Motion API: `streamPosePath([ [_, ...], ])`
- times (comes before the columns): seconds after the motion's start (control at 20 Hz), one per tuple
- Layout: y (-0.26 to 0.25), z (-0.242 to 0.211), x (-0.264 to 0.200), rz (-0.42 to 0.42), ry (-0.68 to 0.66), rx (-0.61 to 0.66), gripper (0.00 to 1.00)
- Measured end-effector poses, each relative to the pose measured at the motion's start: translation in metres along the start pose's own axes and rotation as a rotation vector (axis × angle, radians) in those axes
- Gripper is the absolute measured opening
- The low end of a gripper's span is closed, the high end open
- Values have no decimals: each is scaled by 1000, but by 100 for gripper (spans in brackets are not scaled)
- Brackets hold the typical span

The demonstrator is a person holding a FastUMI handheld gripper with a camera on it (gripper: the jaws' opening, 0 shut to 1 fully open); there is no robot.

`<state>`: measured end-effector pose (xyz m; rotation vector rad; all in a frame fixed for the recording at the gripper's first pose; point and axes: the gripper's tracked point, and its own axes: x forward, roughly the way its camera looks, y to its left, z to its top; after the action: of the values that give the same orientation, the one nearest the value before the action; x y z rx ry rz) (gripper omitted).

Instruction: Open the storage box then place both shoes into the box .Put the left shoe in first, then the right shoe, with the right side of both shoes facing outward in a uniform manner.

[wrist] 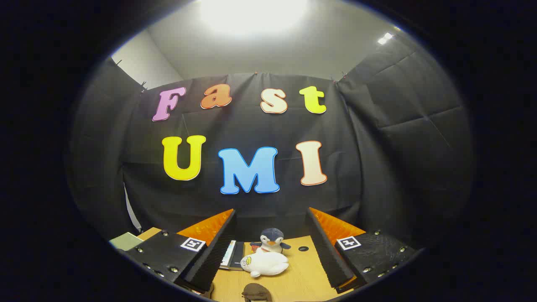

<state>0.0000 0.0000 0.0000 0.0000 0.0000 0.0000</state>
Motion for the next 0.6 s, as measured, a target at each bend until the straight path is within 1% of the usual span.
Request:
streamPosePath([
  [0.3, 5, 9, 5, 27, -14, 18, 98],
  [0.6, -3, 7, 10, 22, -12, 15, 98],
])
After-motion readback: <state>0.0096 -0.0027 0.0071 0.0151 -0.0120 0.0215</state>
